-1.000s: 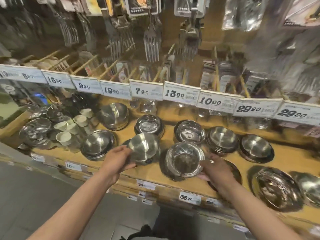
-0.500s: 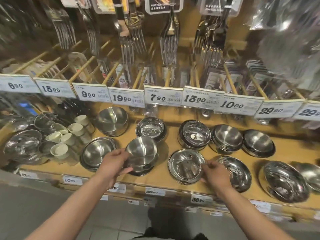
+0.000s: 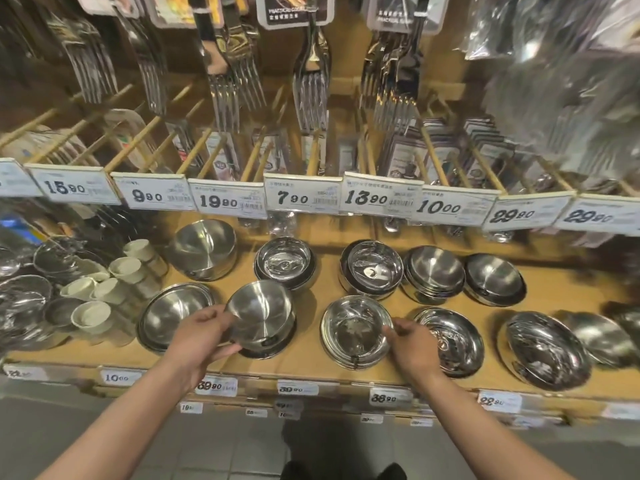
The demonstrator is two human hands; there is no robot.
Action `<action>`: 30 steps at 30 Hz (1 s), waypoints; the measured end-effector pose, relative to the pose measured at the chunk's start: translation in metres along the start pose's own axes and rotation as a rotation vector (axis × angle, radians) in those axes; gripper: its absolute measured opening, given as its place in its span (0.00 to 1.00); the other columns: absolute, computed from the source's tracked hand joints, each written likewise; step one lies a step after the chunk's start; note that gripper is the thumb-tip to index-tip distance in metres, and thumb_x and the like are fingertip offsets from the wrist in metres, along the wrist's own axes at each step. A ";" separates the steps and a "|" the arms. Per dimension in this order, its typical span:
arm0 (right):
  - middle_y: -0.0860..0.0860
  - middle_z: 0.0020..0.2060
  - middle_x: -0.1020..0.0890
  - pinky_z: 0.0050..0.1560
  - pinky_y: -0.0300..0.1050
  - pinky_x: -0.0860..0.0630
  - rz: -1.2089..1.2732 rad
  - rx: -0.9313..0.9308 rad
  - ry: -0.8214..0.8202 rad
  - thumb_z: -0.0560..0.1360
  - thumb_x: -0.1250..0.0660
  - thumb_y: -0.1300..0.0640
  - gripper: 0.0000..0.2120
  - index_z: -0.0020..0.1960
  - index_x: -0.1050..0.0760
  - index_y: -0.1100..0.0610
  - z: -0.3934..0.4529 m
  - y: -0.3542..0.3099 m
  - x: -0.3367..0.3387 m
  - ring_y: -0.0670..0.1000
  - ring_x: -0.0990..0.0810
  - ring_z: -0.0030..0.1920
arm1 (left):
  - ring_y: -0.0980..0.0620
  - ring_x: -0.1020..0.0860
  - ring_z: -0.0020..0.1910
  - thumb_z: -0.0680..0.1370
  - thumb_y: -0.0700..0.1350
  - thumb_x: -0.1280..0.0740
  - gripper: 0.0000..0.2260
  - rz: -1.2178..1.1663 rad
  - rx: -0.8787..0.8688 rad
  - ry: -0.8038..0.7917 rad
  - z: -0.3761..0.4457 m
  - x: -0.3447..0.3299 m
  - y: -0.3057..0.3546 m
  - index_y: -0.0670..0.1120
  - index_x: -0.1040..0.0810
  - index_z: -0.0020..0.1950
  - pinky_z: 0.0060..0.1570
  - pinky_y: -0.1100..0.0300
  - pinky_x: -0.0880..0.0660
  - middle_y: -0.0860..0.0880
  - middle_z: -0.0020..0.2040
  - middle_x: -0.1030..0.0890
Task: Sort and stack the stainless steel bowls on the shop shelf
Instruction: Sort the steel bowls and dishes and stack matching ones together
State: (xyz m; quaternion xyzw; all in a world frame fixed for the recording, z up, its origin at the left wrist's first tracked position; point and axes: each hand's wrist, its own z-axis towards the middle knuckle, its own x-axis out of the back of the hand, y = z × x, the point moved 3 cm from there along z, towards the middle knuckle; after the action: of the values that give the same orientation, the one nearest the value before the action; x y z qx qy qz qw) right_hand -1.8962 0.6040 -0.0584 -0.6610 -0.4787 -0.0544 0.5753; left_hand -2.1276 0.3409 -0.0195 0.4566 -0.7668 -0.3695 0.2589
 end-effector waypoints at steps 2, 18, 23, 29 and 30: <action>0.53 0.58 0.15 0.62 0.45 0.28 0.011 -0.005 0.009 0.81 0.32 0.52 0.15 0.65 0.19 0.57 -0.004 -0.003 0.004 0.56 0.19 0.61 | 0.47 0.15 0.49 0.79 0.36 0.32 0.04 -0.002 0.004 0.006 0.000 -0.006 0.002 0.41 0.17 0.50 0.38 0.57 0.15 0.42 0.48 0.13; 0.54 0.45 0.14 0.54 0.55 0.20 0.223 -0.242 0.219 0.82 0.37 0.54 0.09 0.55 0.18 0.56 -0.026 0.098 0.134 0.57 0.17 0.48 | 0.44 0.14 0.46 0.79 0.35 0.33 0.09 0.022 0.004 -0.228 -0.026 -0.150 -0.002 0.43 0.19 0.58 0.31 0.61 0.18 0.41 0.49 0.13; 0.46 0.39 0.16 0.42 0.46 0.25 0.216 -0.231 0.234 0.81 0.36 0.57 0.06 0.49 0.21 0.49 -0.022 0.135 0.175 0.50 0.18 0.43 | 0.47 0.14 0.37 0.80 0.35 0.34 0.06 0.034 -0.019 -0.220 -0.051 -0.200 -0.013 0.41 0.18 0.54 0.30 0.59 0.17 0.42 0.42 0.13; 0.57 0.40 0.14 0.46 0.55 0.20 0.244 -0.249 0.257 0.81 0.37 0.57 0.07 0.49 0.20 0.54 -0.004 0.182 0.233 0.62 0.16 0.43 | 0.43 0.14 0.43 0.78 0.33 0.33 0.08 0.024 -0.013 -0.228 -0.078 -0.259 -0.024 0.41 0.17 0.53 0.35 0.56 0.16 0.39 0.46 0.13; 0.59 0.38 0.15 0.43 0.54 0.21 0.242 -0.246 0.265 0.82 0.37 0.57 0.08 0.46 0.22 0.54 0.000 0.189 0.242 0.64 0.16 0.42 | 0.44 0.13 0.42 0.78 0.33 0.33 0.08 0.027 -0.010 -0.230 -0.082 -0.269 -0.025 0.42 0.17 0.53 0.35 0.57 0.16 0.40 0.46 0.13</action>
State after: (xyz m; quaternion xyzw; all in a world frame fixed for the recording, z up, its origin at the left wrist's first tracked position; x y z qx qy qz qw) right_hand -1.6351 0.7645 -0.0416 -0.7660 -0.3059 -0.1295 0.5503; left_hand -1.9344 0.5458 -0.0073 0.3996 -0.7956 -0.4199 0.1763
